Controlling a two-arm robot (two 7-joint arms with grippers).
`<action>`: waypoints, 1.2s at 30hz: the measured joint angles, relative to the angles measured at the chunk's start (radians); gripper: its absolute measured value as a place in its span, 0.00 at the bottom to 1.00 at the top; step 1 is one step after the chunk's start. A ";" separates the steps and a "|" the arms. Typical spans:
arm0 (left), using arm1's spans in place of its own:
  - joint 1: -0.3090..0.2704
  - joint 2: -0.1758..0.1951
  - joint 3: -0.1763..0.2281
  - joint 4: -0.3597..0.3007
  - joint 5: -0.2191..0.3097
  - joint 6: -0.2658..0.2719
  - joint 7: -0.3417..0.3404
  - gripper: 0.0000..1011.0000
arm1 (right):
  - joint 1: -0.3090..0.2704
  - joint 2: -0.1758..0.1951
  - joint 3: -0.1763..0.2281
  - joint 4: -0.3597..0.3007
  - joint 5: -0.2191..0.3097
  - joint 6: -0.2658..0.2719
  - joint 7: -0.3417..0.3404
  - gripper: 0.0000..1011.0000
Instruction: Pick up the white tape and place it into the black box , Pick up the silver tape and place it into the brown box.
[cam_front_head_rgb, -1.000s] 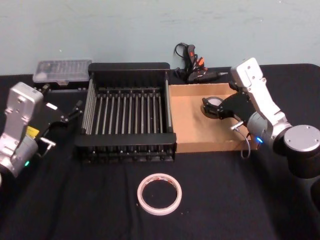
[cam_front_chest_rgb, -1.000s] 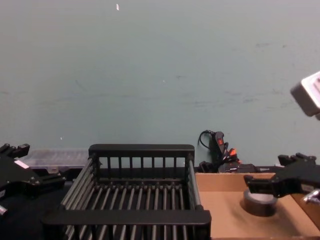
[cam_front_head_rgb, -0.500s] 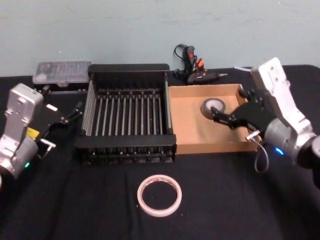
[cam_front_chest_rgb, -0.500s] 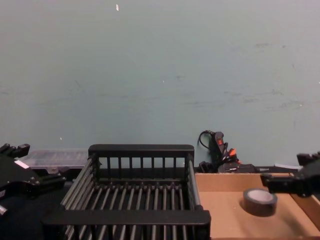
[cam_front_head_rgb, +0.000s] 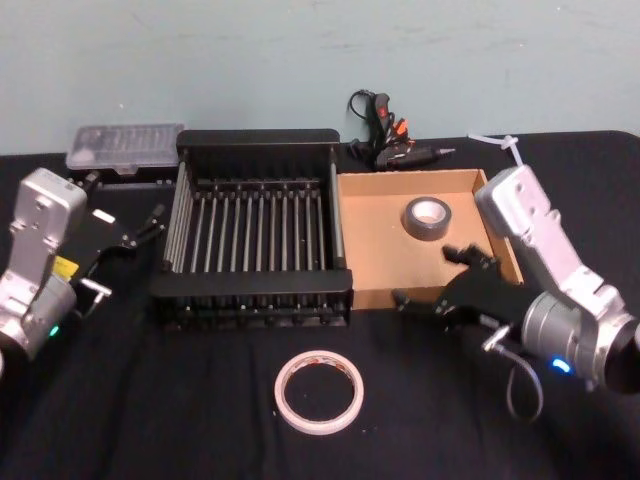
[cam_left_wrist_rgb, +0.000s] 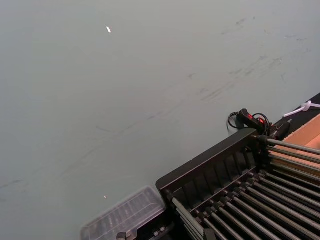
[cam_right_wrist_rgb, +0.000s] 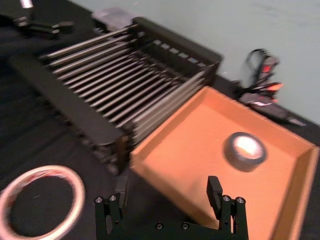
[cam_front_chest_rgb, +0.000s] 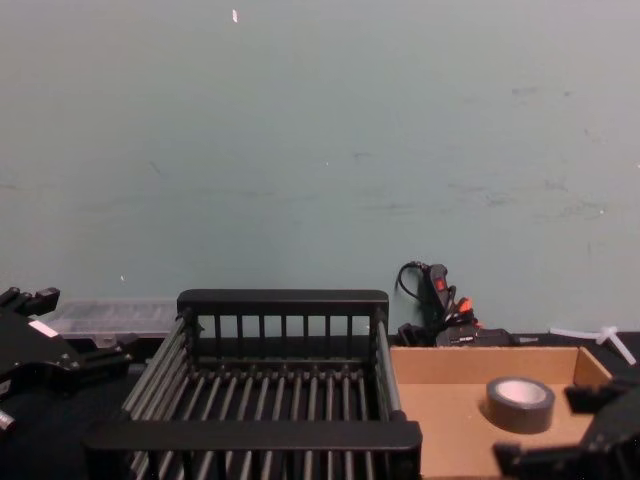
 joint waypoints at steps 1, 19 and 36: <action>0.000 0.000 0.000 0.000 0.000 0.000 0.000 0.99 | -0.006 0.004 -0.011 -0.010 0.005 0.012 0.006 0.99; 0.000 0.000 0.000 0.000 0.000 0.000 0.000 0.99 | -0.004 -0.004 -0.118 -0.004 0.043 0.098 0.021 0.99; 0.000 0.000 0.000 0.000 0.000 0.000 0.000 0.99 | 0.029 -0.018 -0.195 0.034 0.034 0.091 0.028 0.99</action>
